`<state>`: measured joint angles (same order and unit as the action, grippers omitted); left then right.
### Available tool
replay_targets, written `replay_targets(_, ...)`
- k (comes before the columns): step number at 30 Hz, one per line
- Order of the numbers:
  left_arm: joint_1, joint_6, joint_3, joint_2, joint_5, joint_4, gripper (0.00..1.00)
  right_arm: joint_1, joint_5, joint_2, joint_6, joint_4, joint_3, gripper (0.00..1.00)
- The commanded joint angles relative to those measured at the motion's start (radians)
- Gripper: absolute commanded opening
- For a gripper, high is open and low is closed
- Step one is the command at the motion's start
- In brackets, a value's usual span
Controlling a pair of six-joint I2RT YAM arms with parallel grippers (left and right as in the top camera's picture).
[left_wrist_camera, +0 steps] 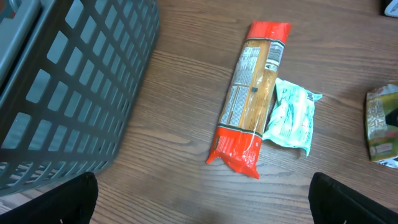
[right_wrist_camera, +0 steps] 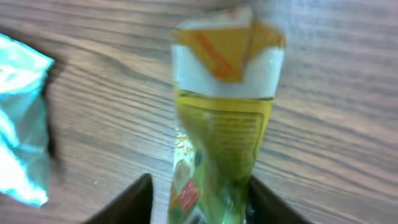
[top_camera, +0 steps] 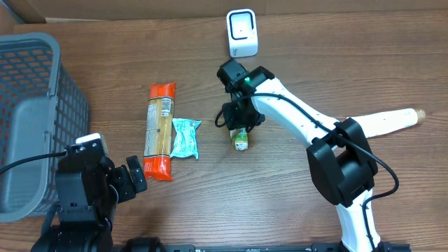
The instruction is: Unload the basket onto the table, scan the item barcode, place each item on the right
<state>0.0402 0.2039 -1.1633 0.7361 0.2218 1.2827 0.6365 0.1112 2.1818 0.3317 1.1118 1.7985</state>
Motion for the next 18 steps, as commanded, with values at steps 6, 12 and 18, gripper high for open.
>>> replay_targets(6, 0.005, 0.01, 0.003, -0.003, 0.016, -0.001, 1.0, 0.002, -0.005, -0.016, -0.051, 0.107, 0.179, 0.43)
replay_targets(12, 0.005, 0.01, 0.003, -0.003, 0.016, 0.0, 1.0, 0.01, -0.006, -0.016, -0.047, 0.179, 0.131, 0.04)
replay_targets(18, 0.005, 0.01, 0.003, -0.003, 0.016, 0.0, 1.0, 0.011, -0.005, -0.016, -0.044, 0.178, 0.07, 0.04)
